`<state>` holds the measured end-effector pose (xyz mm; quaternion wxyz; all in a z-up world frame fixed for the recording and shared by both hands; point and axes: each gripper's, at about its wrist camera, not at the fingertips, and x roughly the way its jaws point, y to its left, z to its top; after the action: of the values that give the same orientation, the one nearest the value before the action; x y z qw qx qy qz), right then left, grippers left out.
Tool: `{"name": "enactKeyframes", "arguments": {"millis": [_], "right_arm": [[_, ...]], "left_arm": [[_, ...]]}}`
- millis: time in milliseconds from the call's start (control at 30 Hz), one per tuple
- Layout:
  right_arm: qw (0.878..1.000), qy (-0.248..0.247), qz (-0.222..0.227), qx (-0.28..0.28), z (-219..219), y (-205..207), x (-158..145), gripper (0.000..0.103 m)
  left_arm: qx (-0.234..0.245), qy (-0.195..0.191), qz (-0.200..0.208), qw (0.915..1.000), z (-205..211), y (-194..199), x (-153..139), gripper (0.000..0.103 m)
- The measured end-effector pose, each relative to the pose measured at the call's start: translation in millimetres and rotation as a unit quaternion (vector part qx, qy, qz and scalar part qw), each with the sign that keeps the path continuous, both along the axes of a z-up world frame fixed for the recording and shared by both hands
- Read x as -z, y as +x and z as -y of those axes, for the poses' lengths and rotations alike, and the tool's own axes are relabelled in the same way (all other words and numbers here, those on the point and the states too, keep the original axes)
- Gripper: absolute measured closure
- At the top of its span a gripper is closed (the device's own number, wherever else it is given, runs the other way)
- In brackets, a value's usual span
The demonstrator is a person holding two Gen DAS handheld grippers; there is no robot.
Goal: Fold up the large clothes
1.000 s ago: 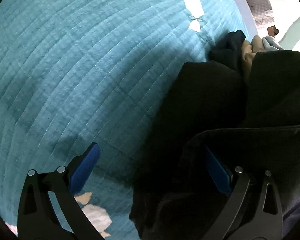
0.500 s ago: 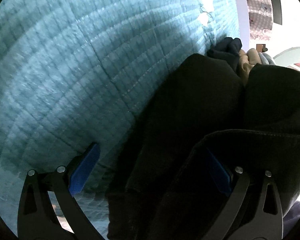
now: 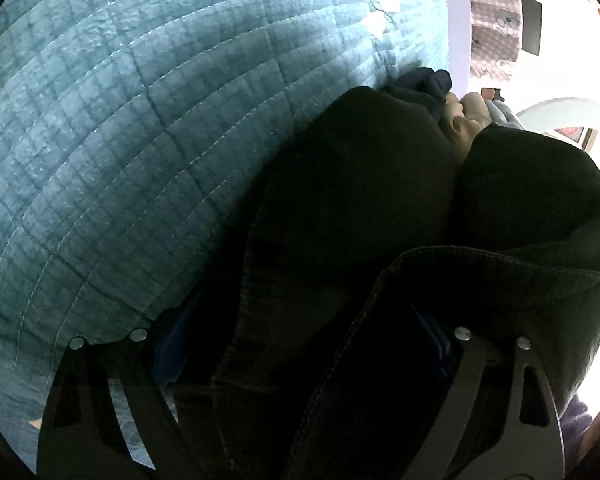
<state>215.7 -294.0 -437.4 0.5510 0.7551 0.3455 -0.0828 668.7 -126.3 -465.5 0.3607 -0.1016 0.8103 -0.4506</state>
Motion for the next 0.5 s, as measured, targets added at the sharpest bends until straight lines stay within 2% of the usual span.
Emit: {"name": "enactKeyframes", "arguments": {"millis": [33, 100, 133, 167, 200, 267, 500], "right_arm": [[1.0, 0.003, 0.001, 0.004, -0.4, 0.3, 4.5, 0.007], [1.0, 0.008, 0.005, 0.009, -3.2, 4.2, 14.4, 0.006], [1.0, 0.012, 0.008, 0.007, -4.0, 4.2, 16.6, 0.012], [1.0, 0.014, 0.015, 0.007, -5.3, 3.5, 17.8, 0.021], [1.0, 0.014, 0.015, 0.007, -7.2, 2.7, 17.5, 0.025], [1.0, 0.019, 0.021, 0.005, -8.4, 0.4, 18.3, 0.043], [0.999, 0.015, 0.032, -0.001, -15.4, 1.5, 16.2, 0.053]], "left_arm": [[0.0, 0.002, 0.006, 1.0, 1.0, -0.9, -3.7, 0.014], [0.002, 0.0, 0.017, 0.9998, -0.6, -2.2, -11.0, 0.015], [-0.001, 0.0, 0.021, 0.9998, -0.1, -3.2, -13.6, 0.016], [-0.004, -0.002, 0.023, 0.9997, 2.4, -4.3, -15.4, 0.017], [-0.004, -0.004, 0.027, 0.9996, 1.9, -4.8, -17.1, 0.017], [-0.006, -0.008, 0.036, 0.9993, -2.4, -5.0, -21.4, 0.018], [-0.005, -0.022, 0.058, 0.9981, -5.4, -6.5, -37.3, 0.029]]}}
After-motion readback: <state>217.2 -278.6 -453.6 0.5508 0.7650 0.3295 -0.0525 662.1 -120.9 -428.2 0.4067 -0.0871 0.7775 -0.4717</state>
